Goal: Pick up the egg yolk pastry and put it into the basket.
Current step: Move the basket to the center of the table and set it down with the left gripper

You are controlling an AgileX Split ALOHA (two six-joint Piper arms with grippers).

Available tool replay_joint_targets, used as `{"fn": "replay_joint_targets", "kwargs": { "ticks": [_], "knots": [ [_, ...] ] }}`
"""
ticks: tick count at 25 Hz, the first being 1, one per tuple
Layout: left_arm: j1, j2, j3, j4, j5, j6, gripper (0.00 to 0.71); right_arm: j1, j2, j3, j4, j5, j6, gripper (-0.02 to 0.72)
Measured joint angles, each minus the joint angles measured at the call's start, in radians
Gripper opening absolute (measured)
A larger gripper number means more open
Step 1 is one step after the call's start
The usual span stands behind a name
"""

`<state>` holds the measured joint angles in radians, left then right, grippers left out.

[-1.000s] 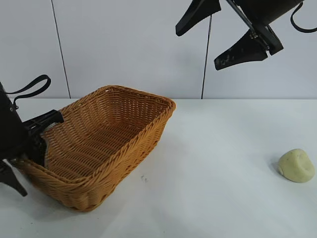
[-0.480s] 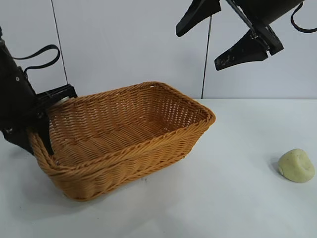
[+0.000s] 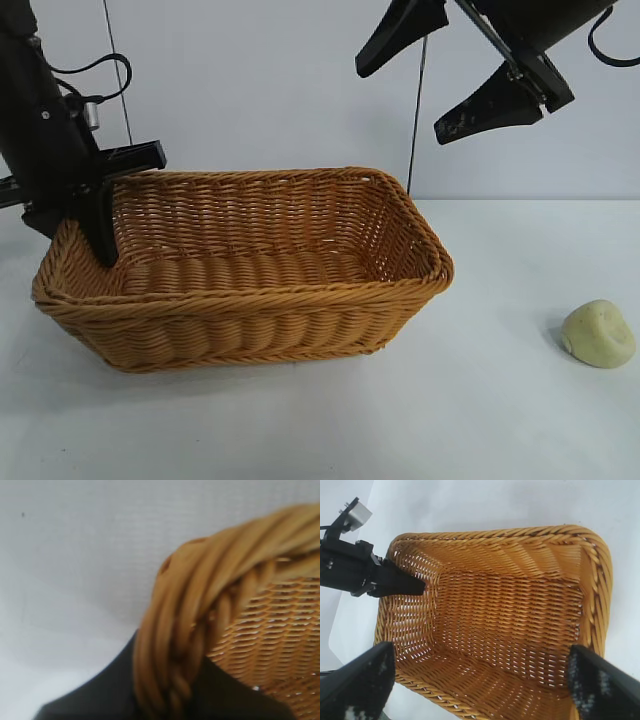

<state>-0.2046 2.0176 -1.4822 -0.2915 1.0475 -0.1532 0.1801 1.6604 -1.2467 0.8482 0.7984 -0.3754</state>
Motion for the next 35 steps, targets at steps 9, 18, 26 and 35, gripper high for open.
{"fn": "replay_joint_targets", "kwargs": {
  "ticks": [9,18,26,35],
  "knots": [
    [-0.049,0.053,-0.04,-0.01,0.0,0.062,0.146,0.0,0.0,0.0,-0.002,0.0,0.001,0.642],
    [-0.044,0.151,-0.04,-0.019,-0.023,0.063,0.144,0.0,0.0,0.0,-0.003,0.0,0.009,0.642],
    [-0.044,0.155,-0.04,-0.022,-0.021,0.031,0.19,0.0,0.0,0.0,-0.003,0.003,0.009,0.642],
    [-0.044,0.129,-0.04,-0.023,-0.001,0.024,0.659,0.0,0.0,0.0,-0.003,0.003,0.009,0.642]
  ]
}}
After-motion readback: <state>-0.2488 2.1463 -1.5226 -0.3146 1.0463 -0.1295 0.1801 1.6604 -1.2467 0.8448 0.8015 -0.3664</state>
